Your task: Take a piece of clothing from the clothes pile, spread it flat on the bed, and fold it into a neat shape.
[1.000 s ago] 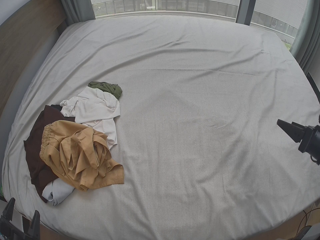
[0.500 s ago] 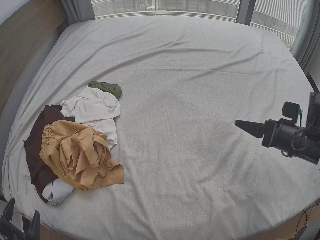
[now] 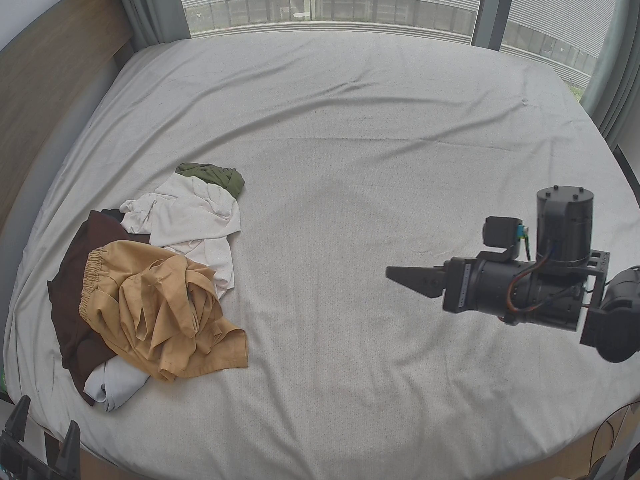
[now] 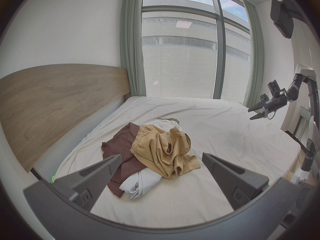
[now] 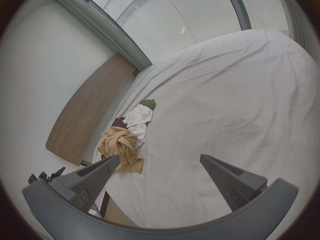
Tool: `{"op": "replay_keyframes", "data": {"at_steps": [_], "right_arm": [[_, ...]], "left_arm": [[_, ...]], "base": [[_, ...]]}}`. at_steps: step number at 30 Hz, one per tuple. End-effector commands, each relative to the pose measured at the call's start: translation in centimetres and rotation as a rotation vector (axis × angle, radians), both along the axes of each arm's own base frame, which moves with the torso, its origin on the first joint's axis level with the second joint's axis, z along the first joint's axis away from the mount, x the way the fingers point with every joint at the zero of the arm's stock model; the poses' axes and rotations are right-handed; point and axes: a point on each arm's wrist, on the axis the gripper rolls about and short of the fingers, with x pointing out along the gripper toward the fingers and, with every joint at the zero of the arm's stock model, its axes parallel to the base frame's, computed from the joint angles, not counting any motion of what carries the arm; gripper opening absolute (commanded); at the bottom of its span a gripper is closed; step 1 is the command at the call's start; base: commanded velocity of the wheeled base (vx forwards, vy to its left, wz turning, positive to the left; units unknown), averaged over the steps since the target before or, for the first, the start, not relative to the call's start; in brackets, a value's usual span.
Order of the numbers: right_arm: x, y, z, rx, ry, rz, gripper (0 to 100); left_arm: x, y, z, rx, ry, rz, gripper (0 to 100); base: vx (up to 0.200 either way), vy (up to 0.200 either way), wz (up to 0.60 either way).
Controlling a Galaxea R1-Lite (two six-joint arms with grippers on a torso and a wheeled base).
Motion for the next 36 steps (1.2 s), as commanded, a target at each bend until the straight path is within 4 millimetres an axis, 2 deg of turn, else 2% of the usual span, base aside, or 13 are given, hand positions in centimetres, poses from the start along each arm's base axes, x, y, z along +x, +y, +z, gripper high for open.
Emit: {"op": "replay_keyframes", "data": {"at_steps": [1,10,15,31,36], "right_arm": [[1.6,3.4,-3.9,-0.028,0.031,0.060,100],[3.0,7.2,-6.3,-0.048,0.057,0.128,100],[2.9,9.4,-7.4,-0.079,0.104,0.189,100],[4.0,14.7,-11.1,-0.130,0.172,0.279,100],[4.1,16.2,-13.1,-0.149,0.193,0.301,100]], "left_arm": [[0.0,0.0,-0.5,0.001,0.001,-0.002,100],[0.0,0.0,-0.5,0.001,0.001,-0.002,100],[0.0,0.0,-0.5,0.001,0.001,-0.002,100],[0.0,0.0,-0.5,0.001,0.001,-0.002,100],[0.0,0.0,-0.5,0.001,0.001,-0.002,100]], "base": [[0.000,0.000,0.00],[0.000,0.000,0.00],[0.000,0.000,0.00],[0.000,0.000,0.00],[0.000,0.000,0.00]]}}
